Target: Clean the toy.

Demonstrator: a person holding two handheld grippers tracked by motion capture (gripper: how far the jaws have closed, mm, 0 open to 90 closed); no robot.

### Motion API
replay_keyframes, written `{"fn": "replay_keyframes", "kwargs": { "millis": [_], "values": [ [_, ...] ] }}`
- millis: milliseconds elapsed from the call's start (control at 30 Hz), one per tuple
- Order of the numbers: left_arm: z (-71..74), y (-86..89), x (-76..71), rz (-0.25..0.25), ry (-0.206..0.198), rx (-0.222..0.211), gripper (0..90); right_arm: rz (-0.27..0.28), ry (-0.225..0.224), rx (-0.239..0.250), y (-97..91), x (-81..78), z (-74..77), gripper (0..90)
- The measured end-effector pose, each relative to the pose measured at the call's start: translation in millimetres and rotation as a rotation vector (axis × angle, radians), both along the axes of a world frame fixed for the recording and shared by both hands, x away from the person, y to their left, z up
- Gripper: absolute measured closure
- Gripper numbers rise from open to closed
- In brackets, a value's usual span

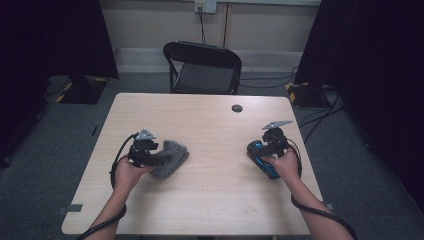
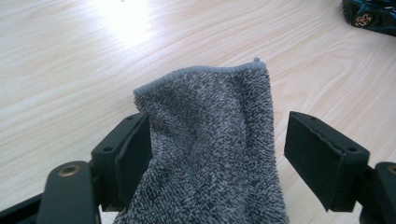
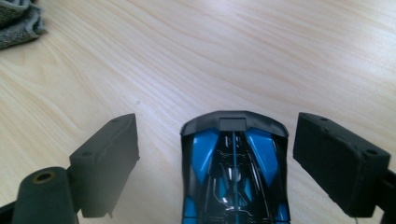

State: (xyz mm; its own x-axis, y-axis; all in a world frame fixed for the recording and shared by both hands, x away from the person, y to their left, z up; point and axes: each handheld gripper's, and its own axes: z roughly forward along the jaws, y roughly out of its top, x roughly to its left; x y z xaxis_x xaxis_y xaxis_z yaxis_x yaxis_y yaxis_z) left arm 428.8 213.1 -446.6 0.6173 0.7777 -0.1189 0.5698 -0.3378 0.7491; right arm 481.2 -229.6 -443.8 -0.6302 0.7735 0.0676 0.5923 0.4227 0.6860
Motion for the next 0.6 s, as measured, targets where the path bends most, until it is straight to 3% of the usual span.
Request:
{"fn": "replay_keyframes", "kwargs": {
  "millis": [167,333,600],
  "values": [
    [3.7,-1.6,-2.2,-0.01,-0.008,0.003,22.2,0.035,0.004,0.014,7.5,-5.5,1.6,13.8],
    [7.2,-2.7,-4.2,-0.007,-0.009,-0.028,21.1,0.053,-0.002,0.024,13.0,-9.5,2.6,13.8],
    [11.6,-10.2,-9.5,-0.048,-0.022,-0.017,18.6,0.072,-0.02,0.037,21.5,-15.6,3.2,13.9]
  ]
}}
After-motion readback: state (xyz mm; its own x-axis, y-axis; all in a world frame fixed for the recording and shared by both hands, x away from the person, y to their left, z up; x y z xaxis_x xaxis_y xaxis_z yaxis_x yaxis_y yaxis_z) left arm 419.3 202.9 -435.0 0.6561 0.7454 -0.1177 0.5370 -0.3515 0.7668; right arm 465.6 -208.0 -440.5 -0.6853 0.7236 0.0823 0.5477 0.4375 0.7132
